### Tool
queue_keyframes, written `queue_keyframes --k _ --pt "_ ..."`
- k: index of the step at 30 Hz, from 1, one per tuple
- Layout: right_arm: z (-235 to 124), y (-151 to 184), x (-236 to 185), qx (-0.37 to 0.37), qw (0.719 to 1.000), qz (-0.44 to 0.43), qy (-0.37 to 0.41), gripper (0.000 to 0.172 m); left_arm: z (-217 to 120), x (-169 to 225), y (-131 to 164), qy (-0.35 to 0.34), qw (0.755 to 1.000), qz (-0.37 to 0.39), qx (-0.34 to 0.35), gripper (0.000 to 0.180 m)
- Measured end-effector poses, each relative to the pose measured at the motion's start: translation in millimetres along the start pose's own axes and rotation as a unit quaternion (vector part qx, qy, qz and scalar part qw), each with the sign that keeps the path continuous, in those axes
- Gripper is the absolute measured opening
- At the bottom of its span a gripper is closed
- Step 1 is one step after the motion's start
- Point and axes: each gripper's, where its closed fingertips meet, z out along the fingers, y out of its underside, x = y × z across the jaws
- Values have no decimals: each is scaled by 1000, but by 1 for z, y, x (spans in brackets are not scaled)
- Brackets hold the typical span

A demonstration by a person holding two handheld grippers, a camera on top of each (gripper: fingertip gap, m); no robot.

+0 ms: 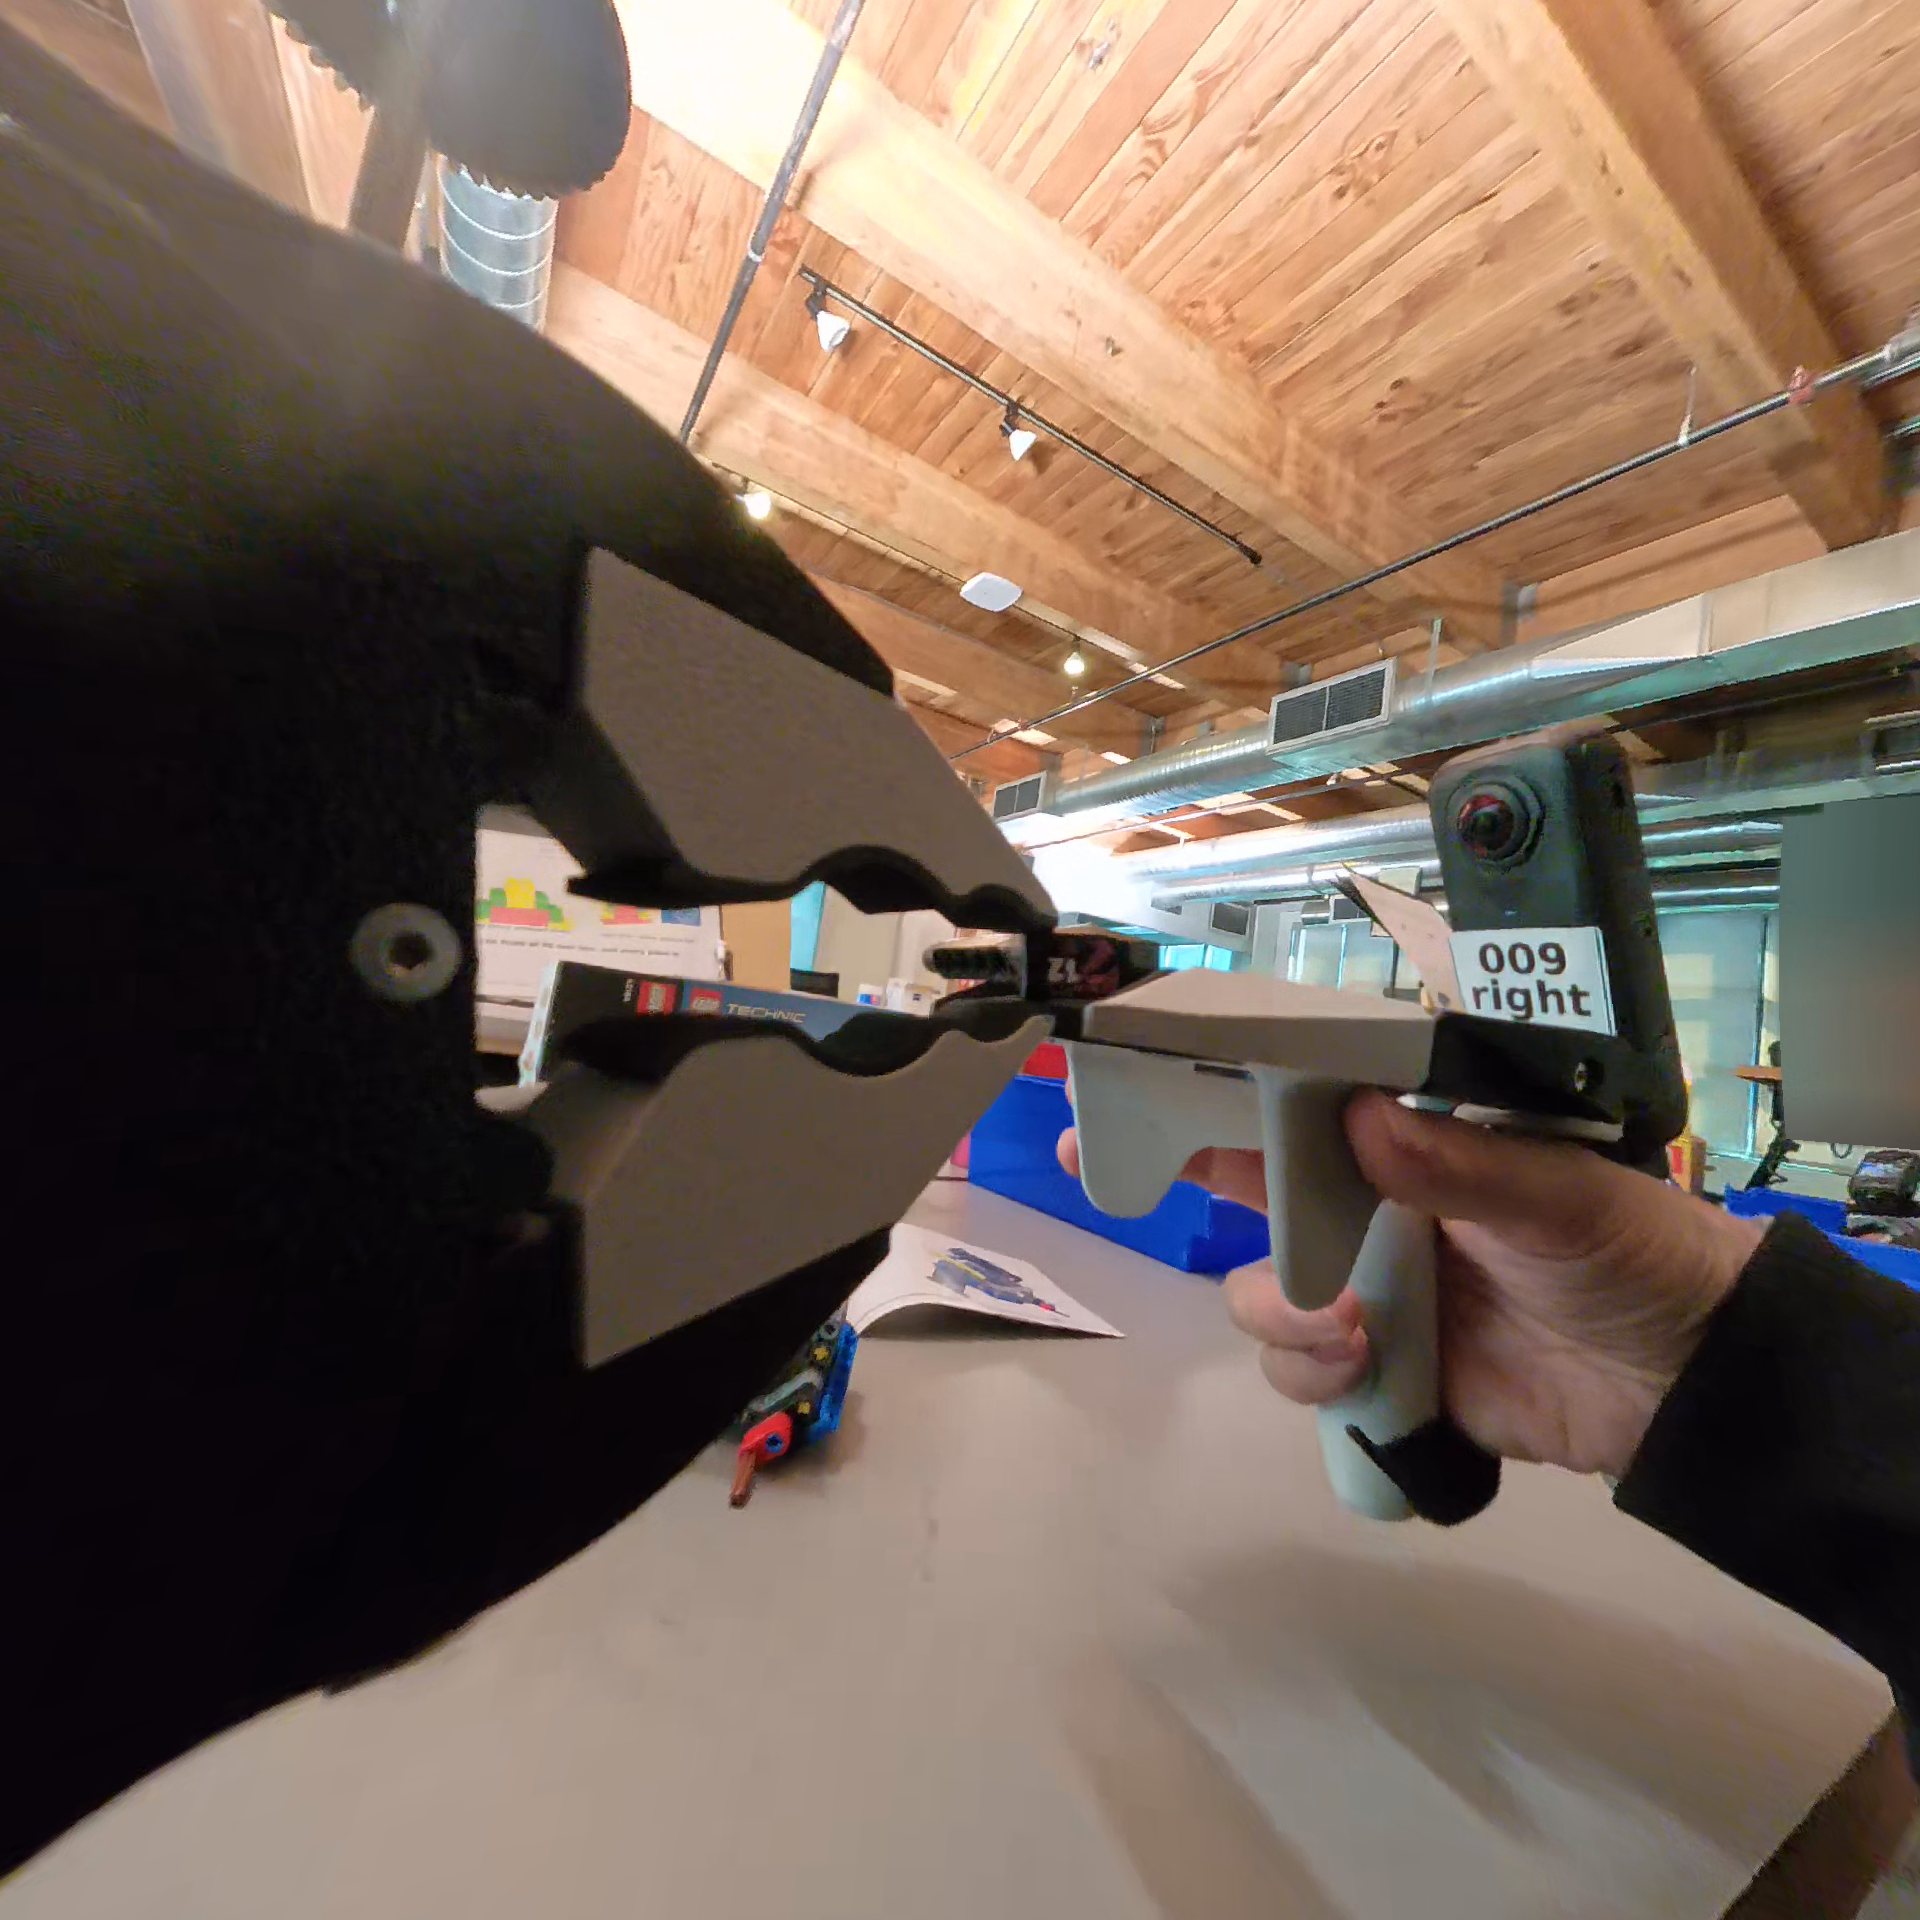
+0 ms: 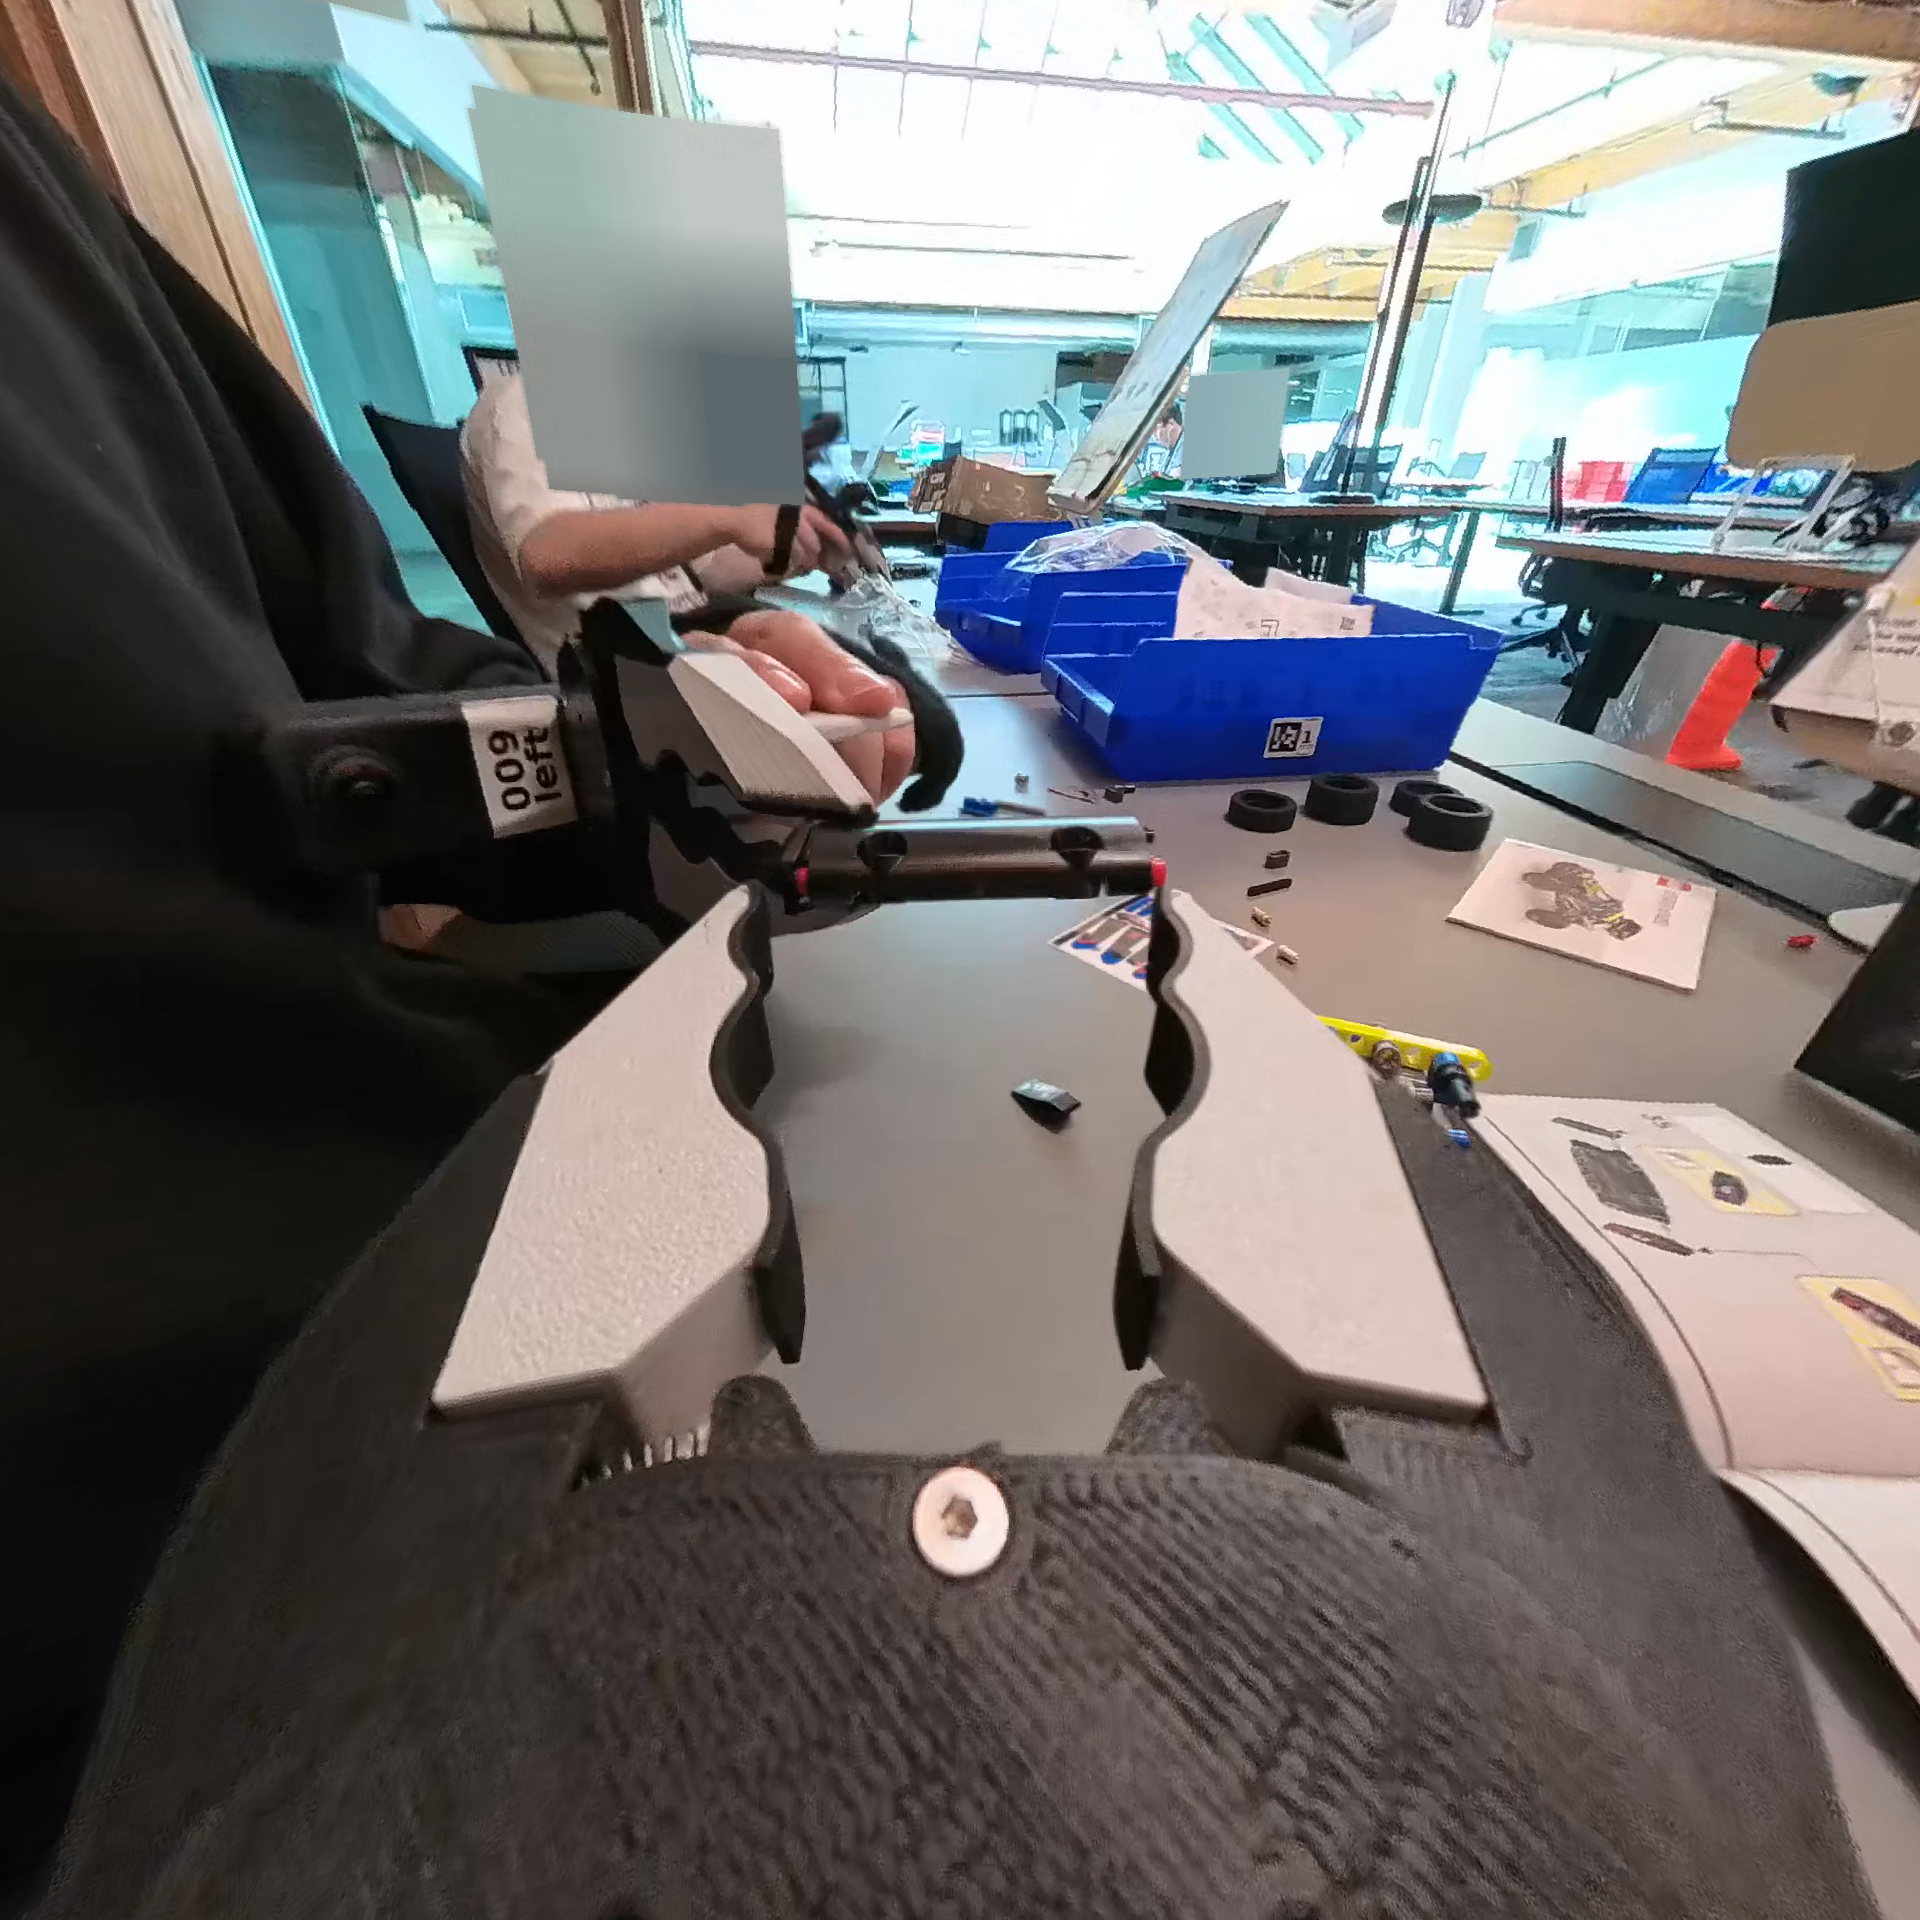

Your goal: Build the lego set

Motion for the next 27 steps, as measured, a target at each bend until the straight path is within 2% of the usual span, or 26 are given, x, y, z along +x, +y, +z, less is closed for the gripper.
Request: queue_keyframes --k 5,8,10,12,16,19,22,27 --pt "4 -8 -8 20 1000 -13 -13 70 -6 -7 -6 -4 1000 19 15 8" --pt "5 -6 -10 18 1000 -5 -22 71 -7 -4 -6 17 1000 8 22 9" --pt "8 -2 -13 18 999 14 -39 75 -7 -5 -8 33 998 -36 26 9" --pt "7 -2 -12 33 998 36 -48 70 -7 -10 -8 48 993 -101 31 8" --pt "0 -9 -5 64 994 76 -50 65 -6 -14 -3 79 971 -223 35 8" --pt "-4 -14 -1 82 989 113 -54 60 -6 -15 3 70 968 -240 30 8" --pt "-4 -5 9 61 991 116 -26 68 -6 -13 6 70 964 -255 22 8" --pt "-6 -1 18 33 997 63 21 68 -4 -4 17 82 942 -326 -12 9"
